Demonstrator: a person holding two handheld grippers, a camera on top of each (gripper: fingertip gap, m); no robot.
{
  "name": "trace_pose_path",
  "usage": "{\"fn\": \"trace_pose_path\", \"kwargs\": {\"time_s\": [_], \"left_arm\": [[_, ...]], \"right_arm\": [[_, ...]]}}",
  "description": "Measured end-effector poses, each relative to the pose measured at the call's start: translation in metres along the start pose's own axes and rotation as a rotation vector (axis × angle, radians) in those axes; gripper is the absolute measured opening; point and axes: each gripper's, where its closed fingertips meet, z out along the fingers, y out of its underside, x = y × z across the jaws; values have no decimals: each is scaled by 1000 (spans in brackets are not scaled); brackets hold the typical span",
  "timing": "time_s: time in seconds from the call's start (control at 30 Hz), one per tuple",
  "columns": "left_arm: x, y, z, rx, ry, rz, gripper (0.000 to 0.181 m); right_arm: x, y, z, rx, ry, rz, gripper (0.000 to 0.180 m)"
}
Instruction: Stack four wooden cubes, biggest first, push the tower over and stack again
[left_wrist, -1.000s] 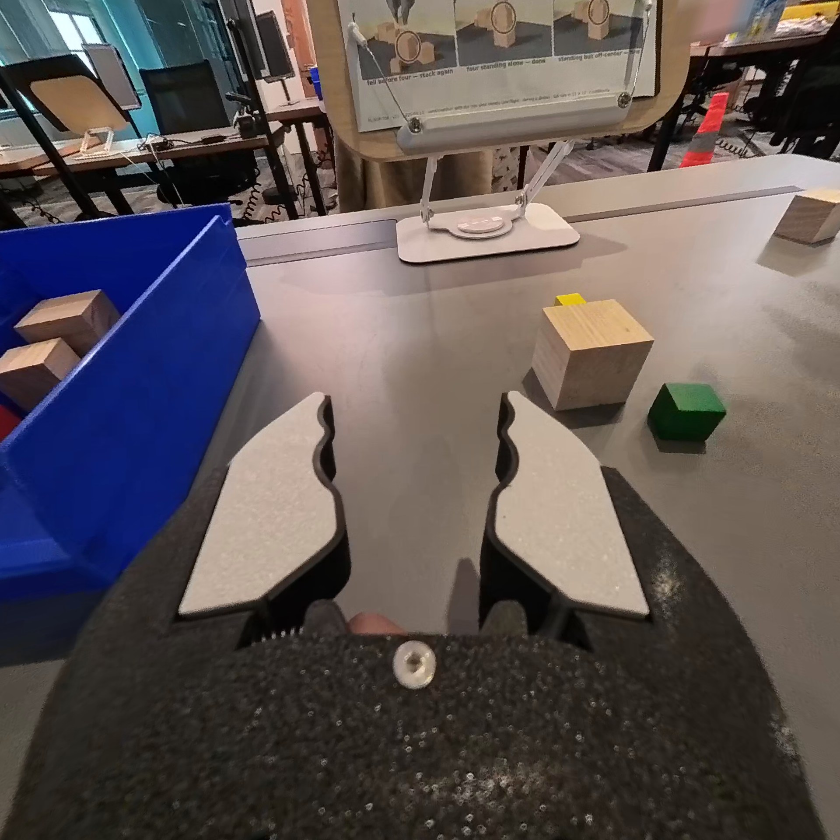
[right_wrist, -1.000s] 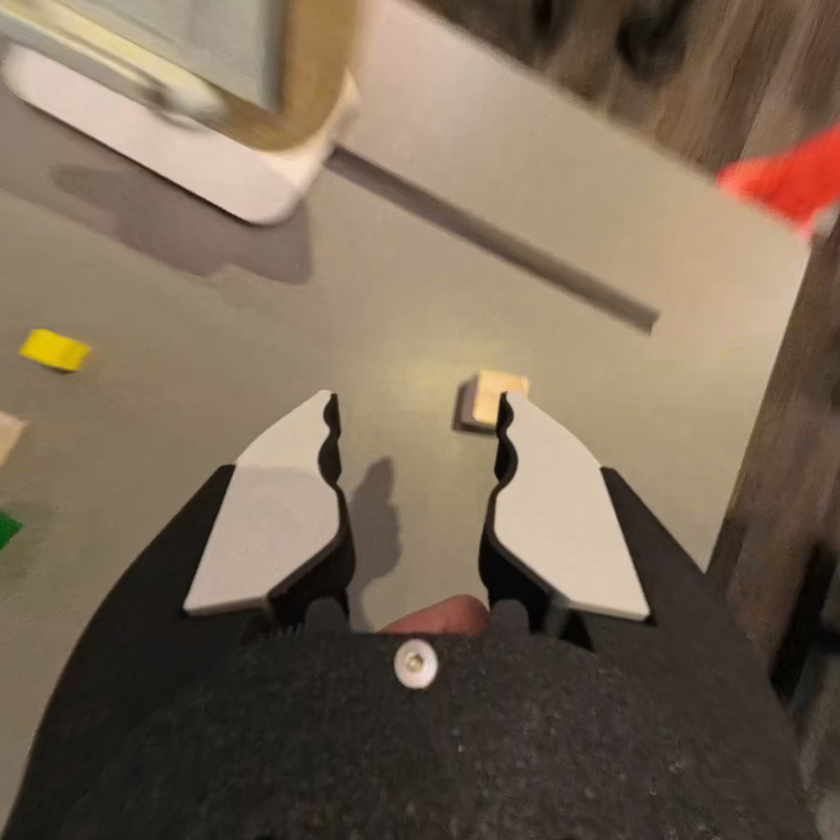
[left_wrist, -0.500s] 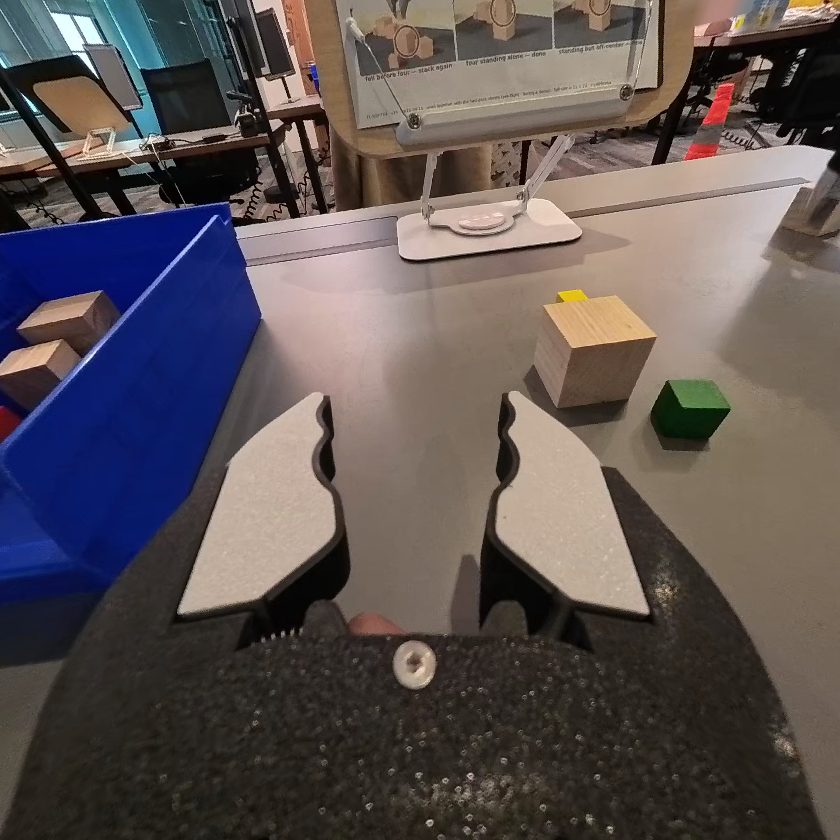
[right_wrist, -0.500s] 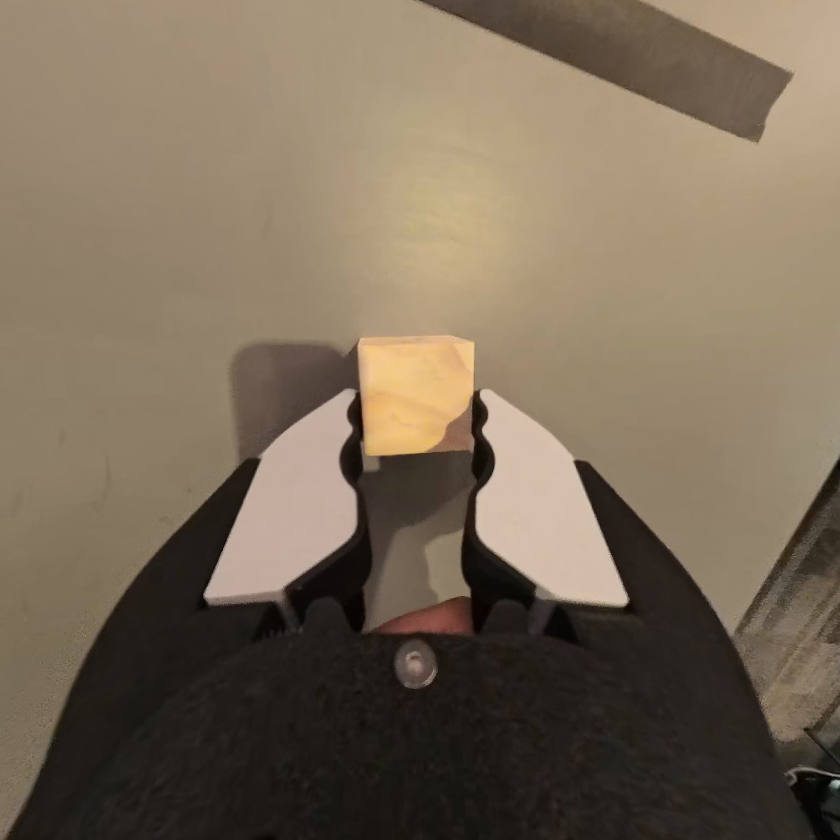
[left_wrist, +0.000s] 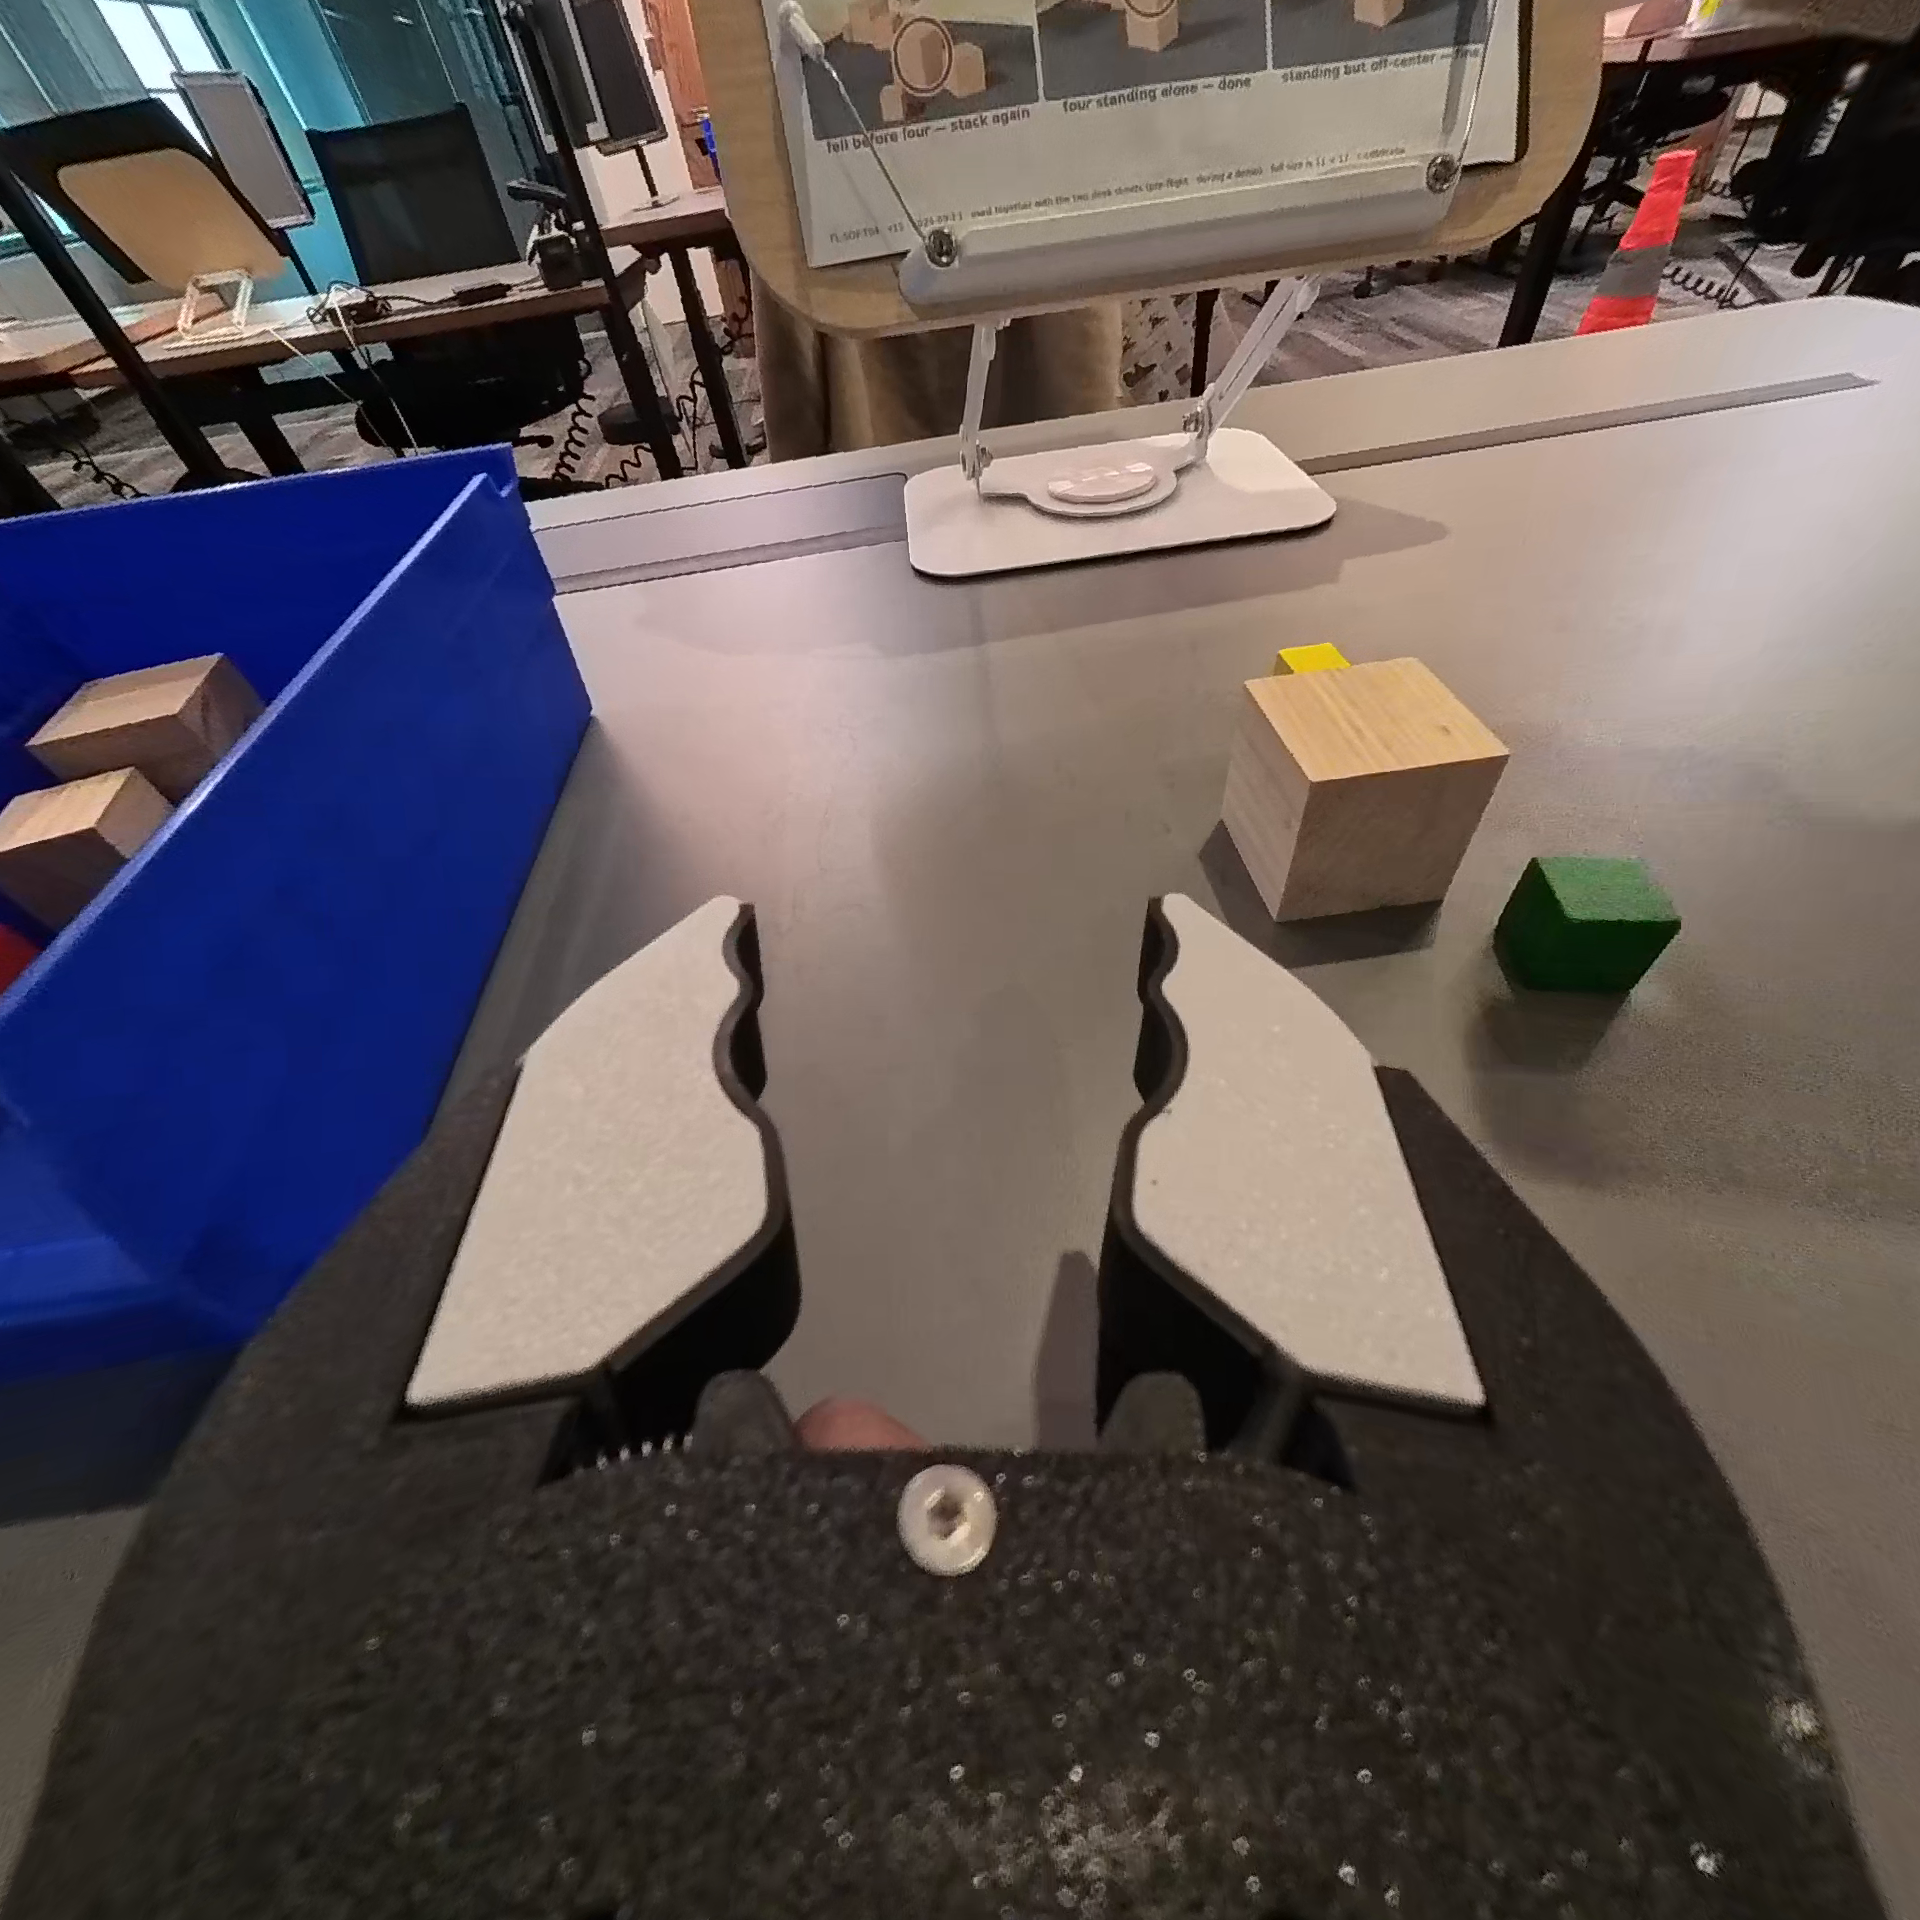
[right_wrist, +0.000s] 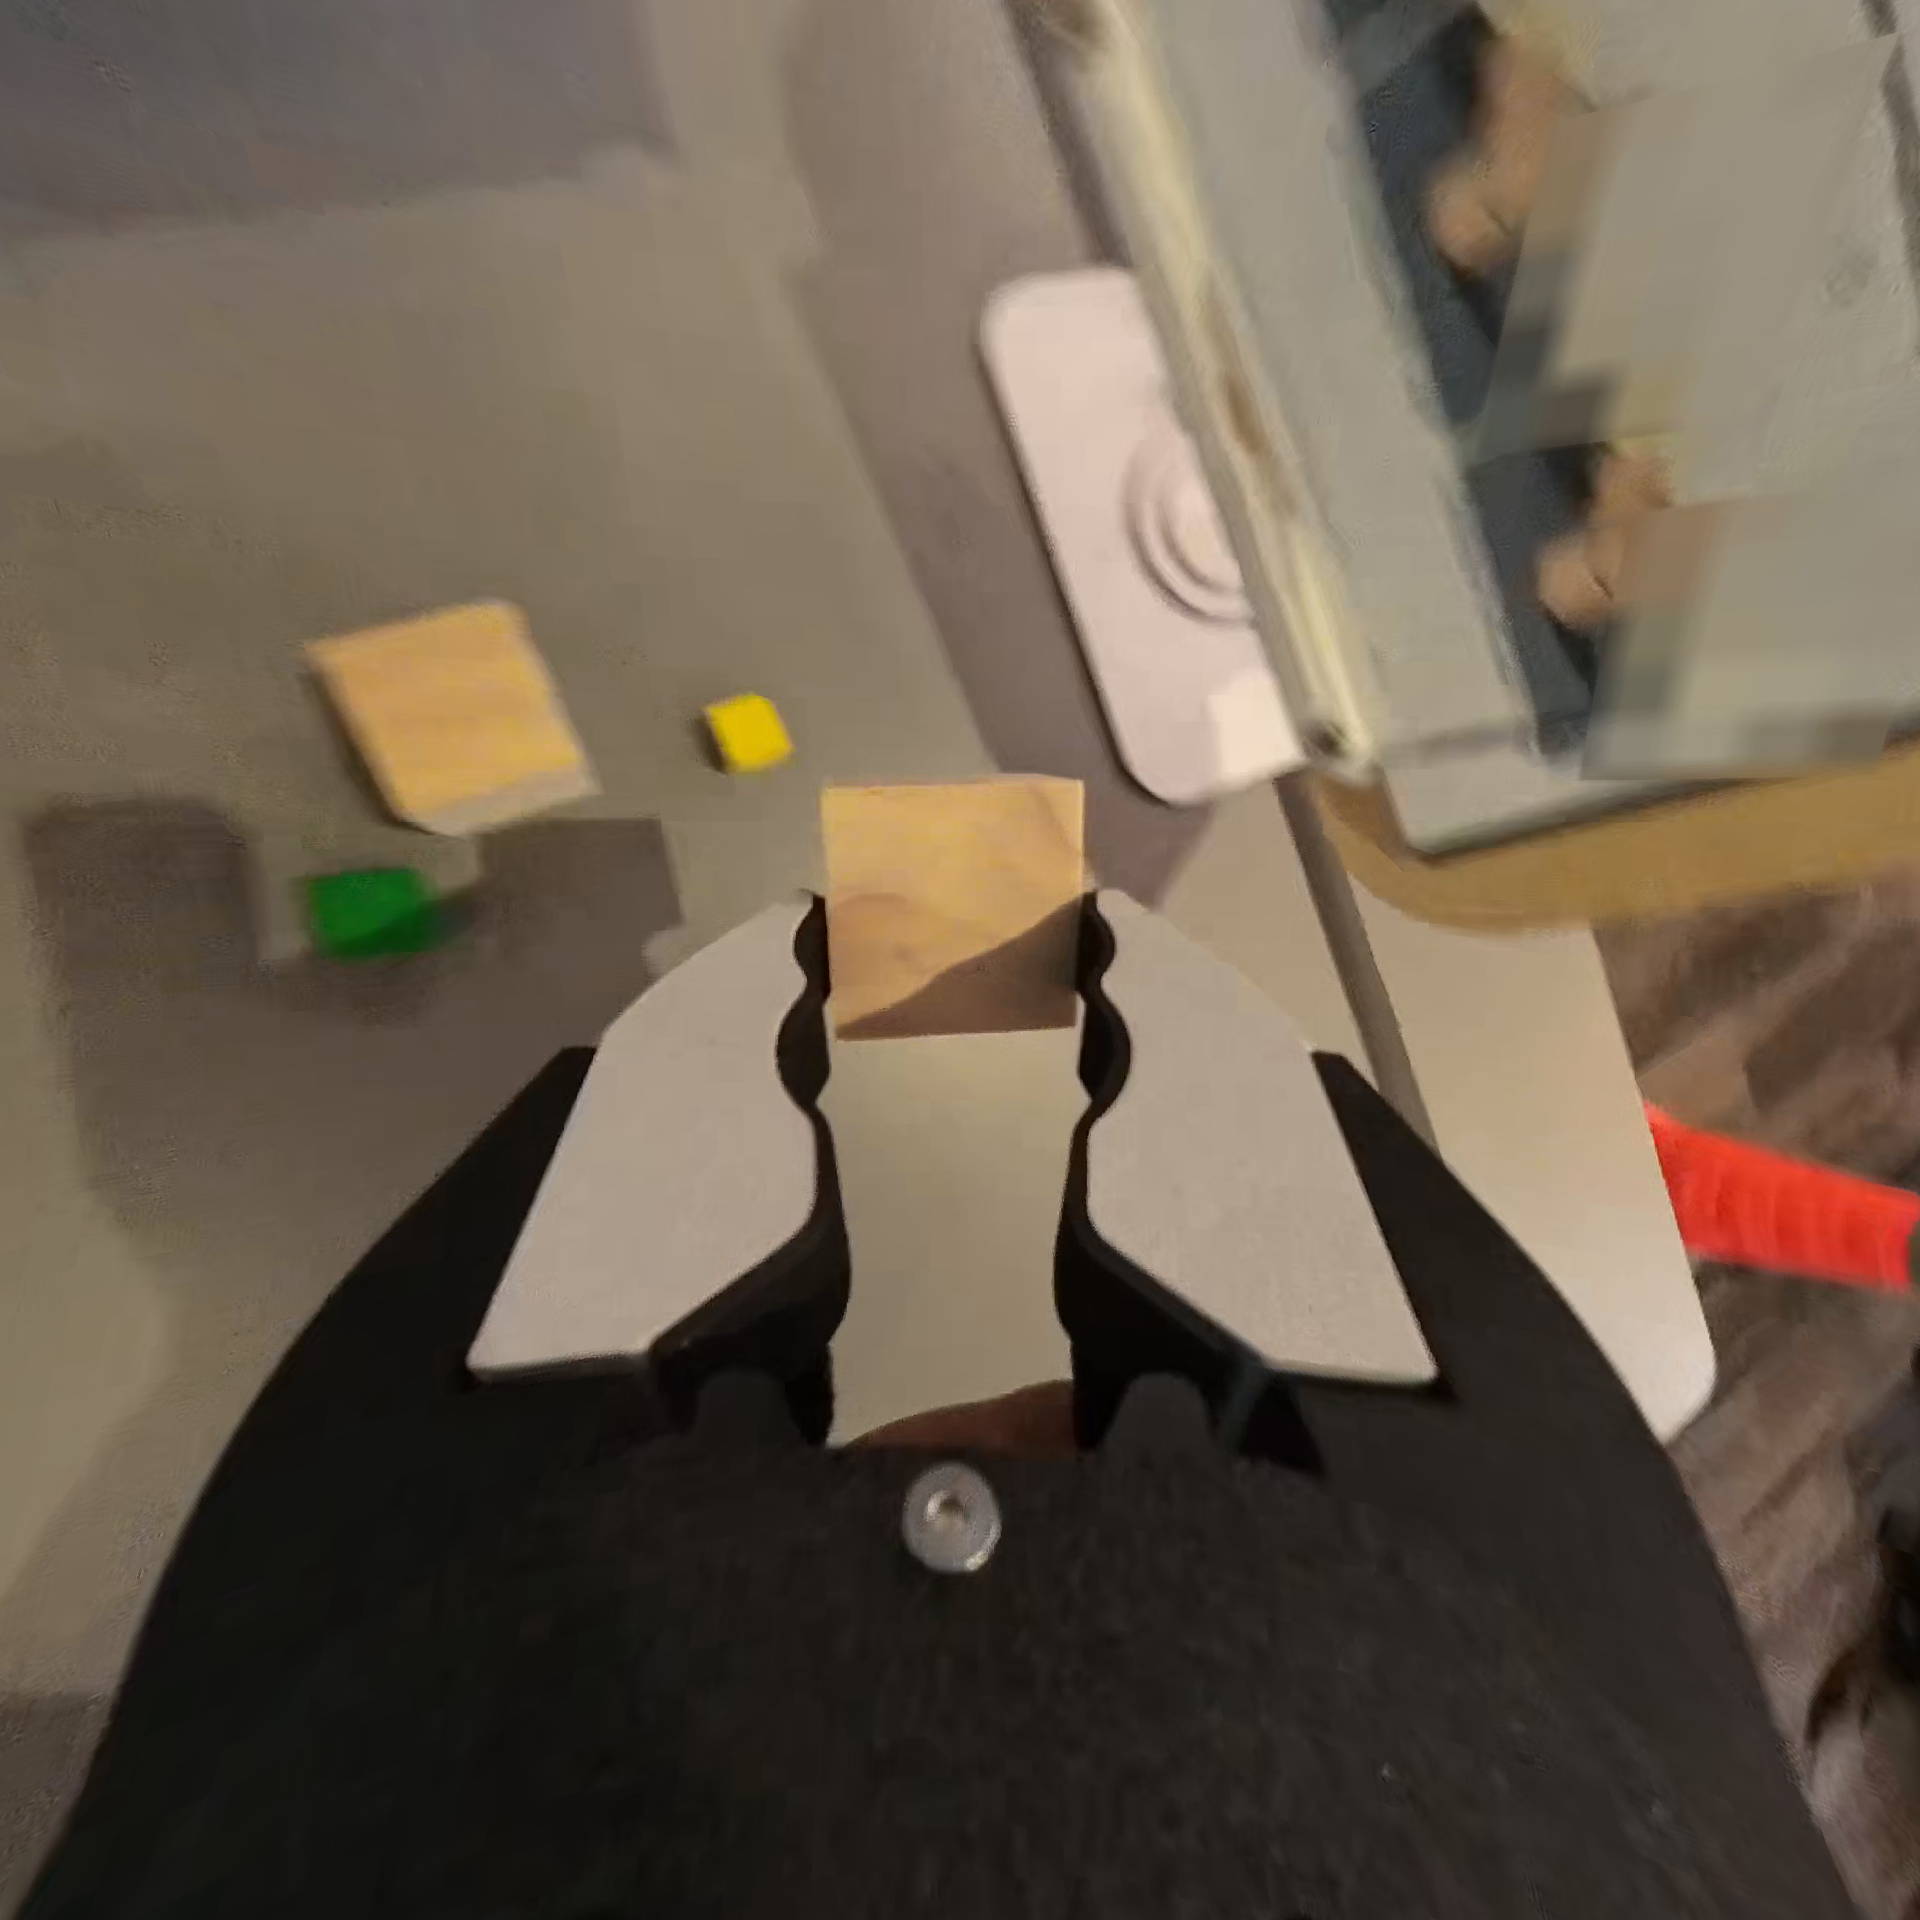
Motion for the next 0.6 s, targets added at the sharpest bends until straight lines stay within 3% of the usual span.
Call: {"fn": "trace_pose_path", "kwargs": {"time_s": [0.1, 0.23, 0.4, 0.6], "left_arm": [[0, 0, 0, 2, 2, -1, 70], [1, 0, 0, 1, 6, 4, 70], [2, -1, -3, 11, 9, 11, 69], [2, -1, -3, 12, 12, 11, 69]], "right_arm": [[-58, -27, 9, -21, -103, -152, 45], [-97, -30, 43, -88, -186, -191, 45], [-120, -16, 79, -146, -257, -177, 45], [-132, -11, 94, -174, -275, -191, 45]]}}
